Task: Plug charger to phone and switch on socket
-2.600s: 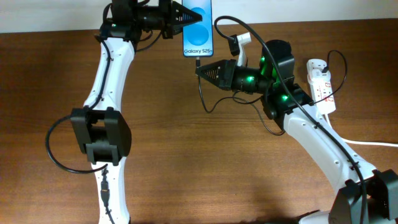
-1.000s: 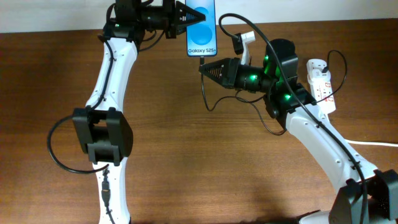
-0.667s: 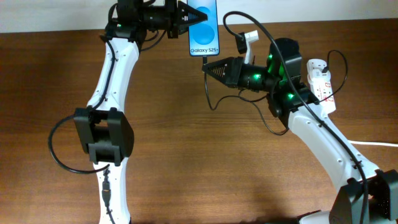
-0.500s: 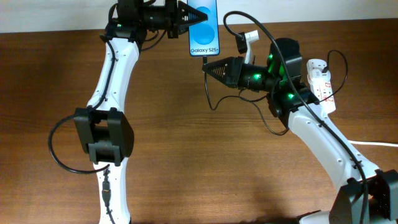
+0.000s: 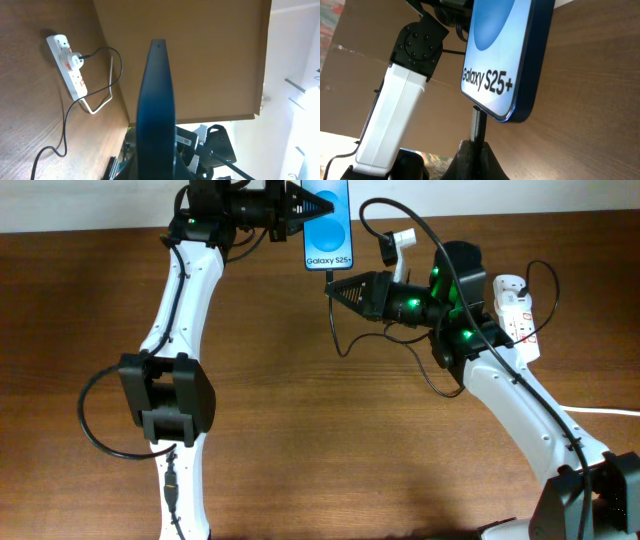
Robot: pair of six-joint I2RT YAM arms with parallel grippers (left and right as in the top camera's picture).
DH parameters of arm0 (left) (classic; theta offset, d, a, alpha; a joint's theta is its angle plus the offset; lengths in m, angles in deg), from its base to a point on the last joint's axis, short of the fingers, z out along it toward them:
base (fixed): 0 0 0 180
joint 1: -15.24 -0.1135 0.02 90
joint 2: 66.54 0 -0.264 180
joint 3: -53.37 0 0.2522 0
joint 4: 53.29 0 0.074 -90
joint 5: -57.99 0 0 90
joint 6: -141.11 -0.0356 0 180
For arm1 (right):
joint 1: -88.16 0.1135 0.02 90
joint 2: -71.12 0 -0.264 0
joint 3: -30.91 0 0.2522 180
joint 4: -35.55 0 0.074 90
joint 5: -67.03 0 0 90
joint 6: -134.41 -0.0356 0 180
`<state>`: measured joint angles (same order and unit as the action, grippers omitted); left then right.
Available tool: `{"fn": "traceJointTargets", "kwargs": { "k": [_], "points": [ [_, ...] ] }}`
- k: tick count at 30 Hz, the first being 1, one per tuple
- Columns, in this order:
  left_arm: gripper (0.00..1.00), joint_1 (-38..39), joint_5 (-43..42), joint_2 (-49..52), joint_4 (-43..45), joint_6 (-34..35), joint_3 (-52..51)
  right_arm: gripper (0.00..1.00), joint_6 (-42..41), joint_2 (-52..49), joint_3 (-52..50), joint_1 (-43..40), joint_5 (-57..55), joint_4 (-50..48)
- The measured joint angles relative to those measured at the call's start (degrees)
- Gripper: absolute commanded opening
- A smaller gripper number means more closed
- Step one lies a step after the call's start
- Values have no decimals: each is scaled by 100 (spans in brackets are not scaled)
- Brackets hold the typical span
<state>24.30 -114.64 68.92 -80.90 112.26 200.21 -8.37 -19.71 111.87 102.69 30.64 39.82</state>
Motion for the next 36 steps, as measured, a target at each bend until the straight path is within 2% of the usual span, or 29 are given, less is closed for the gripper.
{"fn": "traceJointTargets", "kwargs": {
  "k": [2, 4, 8, 11, 13, 16, 21, 23, 26, 30, 36],
  "points": [
    [0, 4, 4, 0, 0, 0, 0, 6, 2, 0, -4, -13, 20, 0],
    [0, 4, 2, 0, 0, -2, 2, 20, 2, 0, -4, -20, 42, 0],
    [0, 59, -210, 0, -22, -4, 0, 24, 4, -2, -2, -90, -37, -125],
    [0, 140, -293, 0, -22, -42, 0, 31, 7, -2, -2, -179, -28, -125],
    [0, 155, -334, 2, -26, -46, 0, 46, 2, -2, -2, -192, 0, -122],
    [0, 103, -409, 0, -26, -101, 0, 58, 35, -9, -2, -195, 83, -120],
    [0, -28, -476, 2, -39, -487, 0, 70, 66, -11, -2, -236, 275, -76],
    [0, -59, -516, 2, -48, -713, 0, 70, 76, -11, -2, -317, 323, 24],
    [0, -87, -553, 2, -103, -975, 0, 81, 107, -11, -2, -501, 352, 269],
    [0, -87, -564, 0, -221, -1353, -177, 84, 398, -11, 9, -728, 326, 955],
    [0, -83, -391, 2, -398, -1637, -1054, 91, 1049, -13, 9, -763, -4, 2035]
  ]
}}
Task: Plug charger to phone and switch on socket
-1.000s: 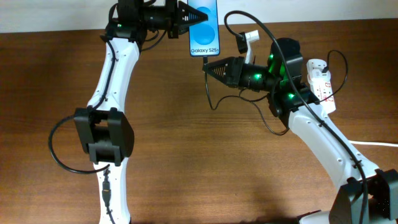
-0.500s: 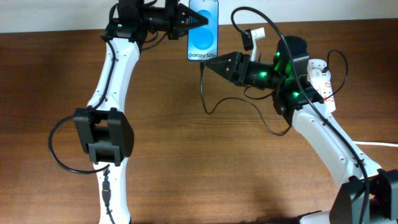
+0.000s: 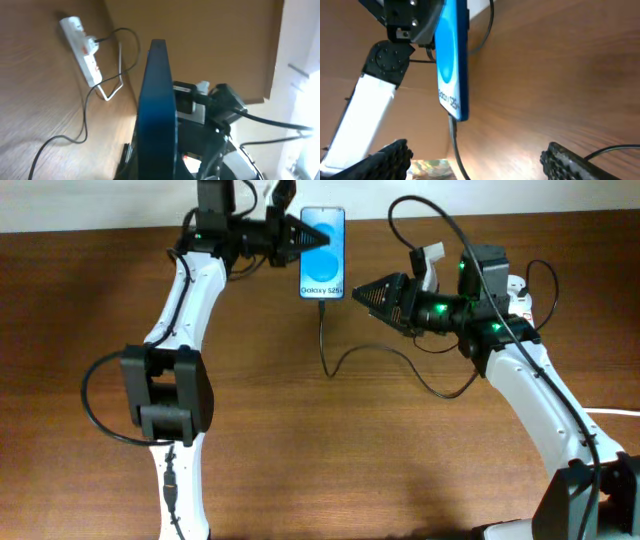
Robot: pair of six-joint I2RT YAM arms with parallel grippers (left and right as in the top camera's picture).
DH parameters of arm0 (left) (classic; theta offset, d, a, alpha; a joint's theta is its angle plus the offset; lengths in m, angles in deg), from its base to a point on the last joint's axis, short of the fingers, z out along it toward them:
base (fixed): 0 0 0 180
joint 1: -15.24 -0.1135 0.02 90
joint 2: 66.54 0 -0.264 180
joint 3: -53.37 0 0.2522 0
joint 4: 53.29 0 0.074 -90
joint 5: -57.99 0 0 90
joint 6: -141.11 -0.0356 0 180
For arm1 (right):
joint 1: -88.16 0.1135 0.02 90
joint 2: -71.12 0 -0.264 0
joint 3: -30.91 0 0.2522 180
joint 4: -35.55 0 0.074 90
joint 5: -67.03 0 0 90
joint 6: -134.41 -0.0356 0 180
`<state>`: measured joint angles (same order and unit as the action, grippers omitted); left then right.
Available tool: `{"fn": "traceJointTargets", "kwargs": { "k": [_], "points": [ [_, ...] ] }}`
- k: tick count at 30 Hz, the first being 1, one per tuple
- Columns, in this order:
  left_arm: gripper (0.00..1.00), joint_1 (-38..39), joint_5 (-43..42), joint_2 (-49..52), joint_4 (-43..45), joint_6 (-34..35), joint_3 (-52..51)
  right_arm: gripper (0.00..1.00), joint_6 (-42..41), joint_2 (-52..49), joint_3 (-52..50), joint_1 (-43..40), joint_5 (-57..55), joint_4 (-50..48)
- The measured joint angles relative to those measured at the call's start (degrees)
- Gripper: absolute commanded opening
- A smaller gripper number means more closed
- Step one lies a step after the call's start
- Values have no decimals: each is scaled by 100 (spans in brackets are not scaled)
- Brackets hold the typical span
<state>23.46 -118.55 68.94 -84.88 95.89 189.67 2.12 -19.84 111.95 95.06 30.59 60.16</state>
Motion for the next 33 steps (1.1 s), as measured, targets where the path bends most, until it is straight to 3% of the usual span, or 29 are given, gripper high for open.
{"fn": "traceJointTargets", "kwargs": {
  "k": [8, 21, 27, 33],
  "points": [
    [0, 0, 542, 7, -275, -413, -925, 97, 743, 0, 44, 0, -566, 1322],
    [0, 0, 2736, 7, -3689, -2879, -964, 98, 2568, 151, 1808, 0, -2339, 5051],
    [0, 4, 3893, 7, -4164, -3580, -964, 98, 2879, 177, 2017, 0, -3268, 5560],
    [0, 101, 4865, 7, -4199, -3755, -964, 98, 2922, 177, 2020, 0, -3491, 5565]
  ]
}}
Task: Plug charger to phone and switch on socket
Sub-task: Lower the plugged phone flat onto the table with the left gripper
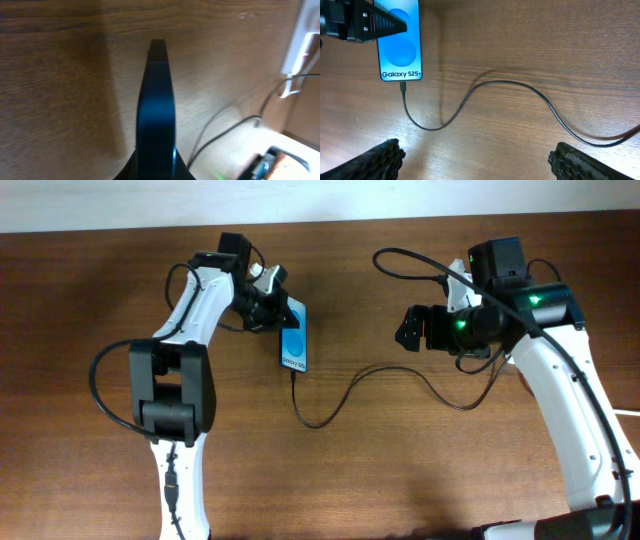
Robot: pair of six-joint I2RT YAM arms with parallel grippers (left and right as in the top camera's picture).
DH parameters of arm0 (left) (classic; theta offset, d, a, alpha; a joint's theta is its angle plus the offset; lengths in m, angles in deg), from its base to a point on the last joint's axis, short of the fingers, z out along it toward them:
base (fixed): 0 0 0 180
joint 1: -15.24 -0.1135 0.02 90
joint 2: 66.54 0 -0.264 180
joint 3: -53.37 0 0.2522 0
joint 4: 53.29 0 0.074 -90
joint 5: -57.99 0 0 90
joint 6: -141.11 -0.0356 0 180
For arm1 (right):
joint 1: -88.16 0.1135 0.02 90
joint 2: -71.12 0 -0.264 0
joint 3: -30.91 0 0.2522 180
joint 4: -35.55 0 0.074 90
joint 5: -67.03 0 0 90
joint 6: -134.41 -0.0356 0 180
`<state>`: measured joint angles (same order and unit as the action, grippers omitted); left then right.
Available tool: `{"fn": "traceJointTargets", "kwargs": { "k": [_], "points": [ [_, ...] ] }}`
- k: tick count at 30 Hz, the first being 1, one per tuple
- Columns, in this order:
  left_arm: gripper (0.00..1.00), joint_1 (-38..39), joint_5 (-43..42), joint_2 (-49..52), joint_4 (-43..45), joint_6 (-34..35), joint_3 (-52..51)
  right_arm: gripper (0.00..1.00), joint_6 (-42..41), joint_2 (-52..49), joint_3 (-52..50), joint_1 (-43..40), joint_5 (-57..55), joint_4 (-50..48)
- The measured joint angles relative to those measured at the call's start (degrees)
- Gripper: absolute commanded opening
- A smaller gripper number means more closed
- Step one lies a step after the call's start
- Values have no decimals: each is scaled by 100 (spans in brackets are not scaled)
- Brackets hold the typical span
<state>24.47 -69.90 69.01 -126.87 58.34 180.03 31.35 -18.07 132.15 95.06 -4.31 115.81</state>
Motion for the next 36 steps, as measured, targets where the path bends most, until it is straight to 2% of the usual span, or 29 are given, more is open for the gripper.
{"fn": "traceJointTargets", "kwargs": {
  "k": [10, 22, 31, 36],
  "points": [
    [0, 223, 332, 0, 2, 11, 0, 98, 4, 0, 0, 0, -68, 42],
    [0, 223, 651, 0, 50, 732, 0, 98, 22, 0, 0, 0, -68, 59],
    [0, 264, 686, 164, 66, 809, 2, 98, 22, 0, 0, 0, -70, 79],
    [19, 264, 570, 225, 87, 815, 13, 98, 20, 0, 0, 0, -70, 79]
  ]
}}
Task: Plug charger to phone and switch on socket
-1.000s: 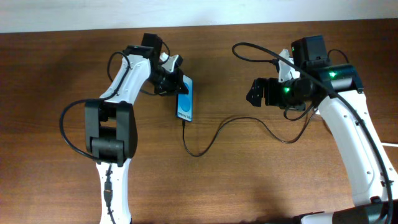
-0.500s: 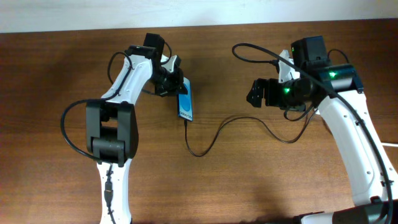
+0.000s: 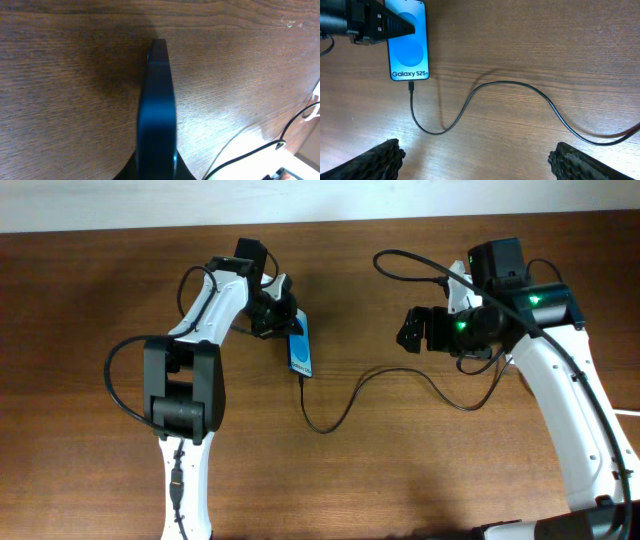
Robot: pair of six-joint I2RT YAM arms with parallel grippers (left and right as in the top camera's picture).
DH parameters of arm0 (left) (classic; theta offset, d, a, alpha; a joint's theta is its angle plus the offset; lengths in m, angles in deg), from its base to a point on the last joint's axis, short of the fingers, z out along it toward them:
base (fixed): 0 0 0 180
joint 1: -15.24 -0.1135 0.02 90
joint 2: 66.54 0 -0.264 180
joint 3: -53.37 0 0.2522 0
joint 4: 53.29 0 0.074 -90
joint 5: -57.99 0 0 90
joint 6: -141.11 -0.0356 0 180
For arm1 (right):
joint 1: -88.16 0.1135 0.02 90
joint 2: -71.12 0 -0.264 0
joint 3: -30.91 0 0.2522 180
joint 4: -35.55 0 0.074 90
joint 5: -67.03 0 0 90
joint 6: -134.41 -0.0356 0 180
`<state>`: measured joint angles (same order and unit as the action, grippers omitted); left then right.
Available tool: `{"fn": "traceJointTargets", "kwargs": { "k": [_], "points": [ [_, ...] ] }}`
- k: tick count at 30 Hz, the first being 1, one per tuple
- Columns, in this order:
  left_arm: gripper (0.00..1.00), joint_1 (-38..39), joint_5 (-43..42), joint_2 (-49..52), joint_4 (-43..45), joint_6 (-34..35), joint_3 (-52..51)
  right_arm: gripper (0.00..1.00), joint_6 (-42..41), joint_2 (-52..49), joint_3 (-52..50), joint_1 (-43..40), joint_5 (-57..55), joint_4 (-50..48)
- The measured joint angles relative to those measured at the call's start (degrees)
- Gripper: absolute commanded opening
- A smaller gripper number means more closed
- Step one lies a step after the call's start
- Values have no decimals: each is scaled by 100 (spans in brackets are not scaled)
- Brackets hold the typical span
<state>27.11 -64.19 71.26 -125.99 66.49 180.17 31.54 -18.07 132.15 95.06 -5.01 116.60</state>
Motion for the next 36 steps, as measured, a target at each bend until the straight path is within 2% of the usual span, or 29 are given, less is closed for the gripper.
{"fn": "traceJointTargets", "kwargs": {
  "k": [4, 17, 26, 29, 33, 36],
  "points": [
    [36, 0, 11, 61, -15, 46, 2, 98, -2, 0, 0, 0, -2, 4],
    [47, 7, 376, 140, -243, 70, 57, 98, 0, 0, 0, 0, -15, 2],
    [64, 50, 1377, 33, -372, 79, 118, 98, 0, 0, 0, 0, -15, 2],
    [64, 55, 1768, 9, -372, 72, 129, 98, 2, 0, 0, 0, -15, 2],
    [58, 55, 2109, 0, -369, 68, 129, 98, 0, 0, 0, 0, -15, -2],
    [57, 42, 2288, 0, -470, -11, 179, 99, 0, 0, 7, 0, -15, -33]
  ]
}}
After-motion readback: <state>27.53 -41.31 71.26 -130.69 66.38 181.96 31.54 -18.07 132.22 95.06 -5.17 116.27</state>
